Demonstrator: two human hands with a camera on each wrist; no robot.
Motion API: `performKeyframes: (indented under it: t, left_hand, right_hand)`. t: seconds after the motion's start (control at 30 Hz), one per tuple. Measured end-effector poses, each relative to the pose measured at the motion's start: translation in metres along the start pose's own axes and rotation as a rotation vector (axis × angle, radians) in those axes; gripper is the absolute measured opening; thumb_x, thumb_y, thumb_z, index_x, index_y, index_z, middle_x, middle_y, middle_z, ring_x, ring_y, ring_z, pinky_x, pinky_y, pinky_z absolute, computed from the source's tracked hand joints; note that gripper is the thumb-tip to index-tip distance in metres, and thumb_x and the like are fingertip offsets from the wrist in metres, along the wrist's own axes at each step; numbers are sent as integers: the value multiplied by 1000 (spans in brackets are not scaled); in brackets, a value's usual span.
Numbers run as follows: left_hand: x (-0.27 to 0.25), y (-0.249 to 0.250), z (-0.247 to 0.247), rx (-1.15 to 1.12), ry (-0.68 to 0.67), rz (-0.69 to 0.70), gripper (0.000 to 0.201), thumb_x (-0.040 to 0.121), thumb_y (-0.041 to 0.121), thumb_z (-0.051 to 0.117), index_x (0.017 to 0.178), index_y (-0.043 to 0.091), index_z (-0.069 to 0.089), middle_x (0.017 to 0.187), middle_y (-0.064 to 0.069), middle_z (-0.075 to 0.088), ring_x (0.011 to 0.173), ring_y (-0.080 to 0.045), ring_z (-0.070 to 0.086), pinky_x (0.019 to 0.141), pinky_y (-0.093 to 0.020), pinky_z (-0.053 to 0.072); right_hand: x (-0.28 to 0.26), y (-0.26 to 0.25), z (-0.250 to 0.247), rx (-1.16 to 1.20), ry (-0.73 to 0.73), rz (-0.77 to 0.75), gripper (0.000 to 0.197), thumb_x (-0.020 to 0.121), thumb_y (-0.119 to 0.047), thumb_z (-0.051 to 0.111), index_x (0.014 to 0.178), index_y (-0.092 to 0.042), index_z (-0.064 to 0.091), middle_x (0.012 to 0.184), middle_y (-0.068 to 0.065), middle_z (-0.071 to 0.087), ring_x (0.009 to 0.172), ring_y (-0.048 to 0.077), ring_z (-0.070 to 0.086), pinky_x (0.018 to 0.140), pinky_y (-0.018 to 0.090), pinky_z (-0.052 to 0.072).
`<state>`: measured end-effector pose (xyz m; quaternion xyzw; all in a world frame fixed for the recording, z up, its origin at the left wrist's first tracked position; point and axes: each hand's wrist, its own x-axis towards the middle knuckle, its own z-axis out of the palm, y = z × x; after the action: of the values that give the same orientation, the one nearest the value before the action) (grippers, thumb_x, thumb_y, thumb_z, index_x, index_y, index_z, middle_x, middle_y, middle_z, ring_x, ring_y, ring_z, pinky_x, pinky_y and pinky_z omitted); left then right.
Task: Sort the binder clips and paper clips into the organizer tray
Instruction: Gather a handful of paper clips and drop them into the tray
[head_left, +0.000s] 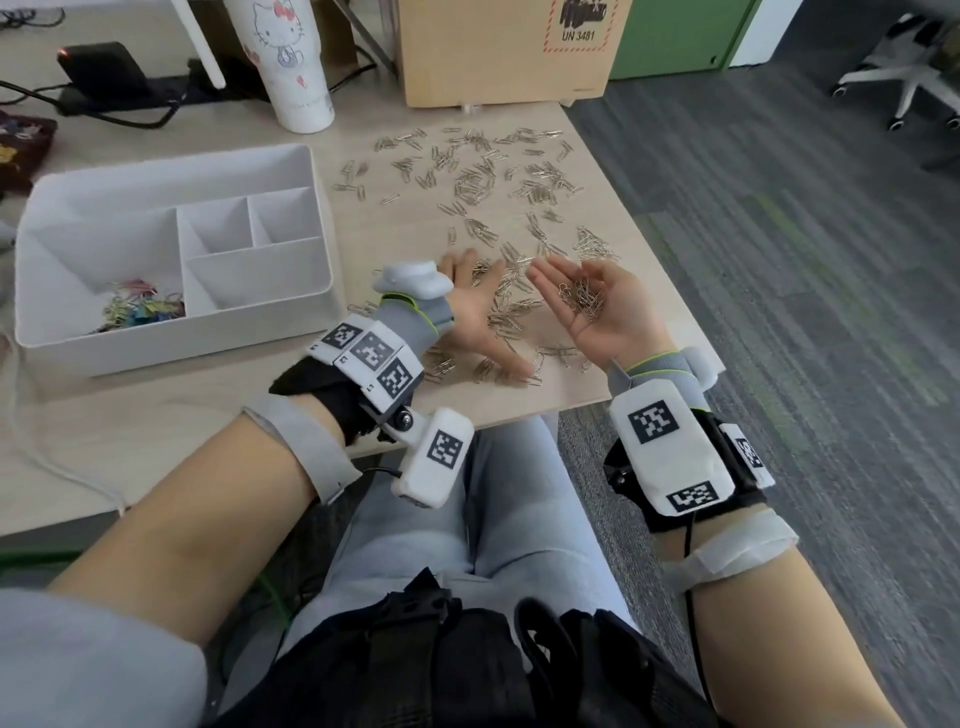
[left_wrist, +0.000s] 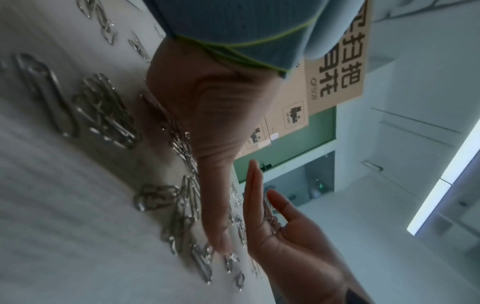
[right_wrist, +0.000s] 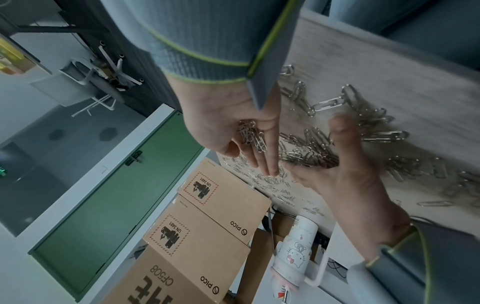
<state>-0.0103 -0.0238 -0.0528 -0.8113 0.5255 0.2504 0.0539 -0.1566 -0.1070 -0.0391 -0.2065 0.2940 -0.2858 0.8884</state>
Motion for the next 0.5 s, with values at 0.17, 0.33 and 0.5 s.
performKeyframes:
  t: [0.17, 0.33, 0.5]
  left_hand:
    - [-8, 4, 2, -21, 193, 77, 121, 42, 74, 73, 142, 35, 17, 147, -10, 20, 133, -32, 18, 110, -47, 22]
    - [-12, 3, -8, -194, 313, 115, 71, 59, 53, 78, 123, 34, 55, 128, -9, 45, 119, -31, 40, 102, -38, 36]
    - [-11, 3, -12, -294, 407, 139, 32, 74, 29, 74, 103, 18, 68, 100, -1, 55, 90, -16, 51, 73, -24, 33]
  right_hand:
    - [-8, 2, -3, 22, 7, -1, 30, 96, -6, 34, 90, 13, 56, 78, 27, 70, 73, 37, 71, 82, 40, 54]
    - [-14, 3, -4, 64, 9, 11, 30, 97, -7, 34, 90, 12, 56, 77, 26, 70, 71, 37, 71, 78, 38, 57]
    - [-15, 5, -3, 83, 31, 7, 29, 96, -5, 33, 88, 12, 56, 71, 24, 70, 69, 36, 71, 81, 41, 54]
